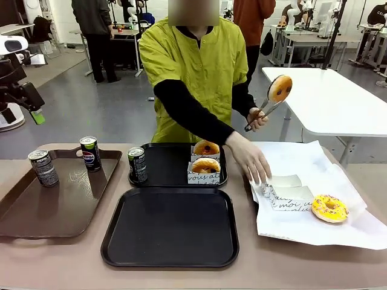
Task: Set up donuts and drinks on trays.
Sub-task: Pick up one Pepsi coke from the Handle tray and place it on the Flat Tray without a Pepsi coke.
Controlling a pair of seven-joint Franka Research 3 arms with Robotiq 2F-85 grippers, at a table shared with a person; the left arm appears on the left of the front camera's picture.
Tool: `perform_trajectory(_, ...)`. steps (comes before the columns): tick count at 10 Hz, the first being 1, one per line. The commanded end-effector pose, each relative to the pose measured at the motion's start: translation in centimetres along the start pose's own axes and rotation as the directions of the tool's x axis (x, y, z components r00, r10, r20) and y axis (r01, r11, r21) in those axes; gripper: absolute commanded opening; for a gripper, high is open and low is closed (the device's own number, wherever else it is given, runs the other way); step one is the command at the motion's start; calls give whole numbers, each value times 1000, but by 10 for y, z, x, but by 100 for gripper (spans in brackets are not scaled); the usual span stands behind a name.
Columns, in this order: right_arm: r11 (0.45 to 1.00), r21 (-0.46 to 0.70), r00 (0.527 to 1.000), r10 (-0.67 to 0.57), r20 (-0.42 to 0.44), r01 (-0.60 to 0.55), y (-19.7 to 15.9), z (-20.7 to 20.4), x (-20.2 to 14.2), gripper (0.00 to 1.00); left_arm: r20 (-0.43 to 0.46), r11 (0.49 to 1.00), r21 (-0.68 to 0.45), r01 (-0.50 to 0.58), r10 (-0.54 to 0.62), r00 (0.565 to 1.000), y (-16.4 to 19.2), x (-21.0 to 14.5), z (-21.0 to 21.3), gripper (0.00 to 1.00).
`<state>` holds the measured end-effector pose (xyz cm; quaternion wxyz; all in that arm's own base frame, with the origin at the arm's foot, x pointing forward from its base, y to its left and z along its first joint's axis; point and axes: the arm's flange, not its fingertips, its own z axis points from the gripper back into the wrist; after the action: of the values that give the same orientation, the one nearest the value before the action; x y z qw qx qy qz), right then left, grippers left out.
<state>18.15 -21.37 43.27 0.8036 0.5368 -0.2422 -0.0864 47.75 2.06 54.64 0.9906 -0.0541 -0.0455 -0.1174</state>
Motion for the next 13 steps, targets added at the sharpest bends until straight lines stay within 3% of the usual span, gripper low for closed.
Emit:
perform_trajectory(1, 1000, 19, 1000, 18, 7, -18, 0, 0, 2, 100, 81, 995, 78, -64, 58, 995, 11, -3, -27, 100)
perform_trajectory(3, 1000, 19, 1000, 18, 7, -18, 0, 0, 2, 100, 157, 984, 109, -141, 123, 980, 15, -5, -48, 100)
perform_trajectory(5, 1000, 19, 1000, 18, 7, -18, 0, 0, 2, 100, 165, 967, 147, -207, 182, 969, 16, -6, -70, 100)
perform_trajectory(13, 1000, 19, 1000, 18, 7, -18, 0, 0, 2, 100, -8, 963, 106, -249, 251, 968, 40, 37, -115, 100)
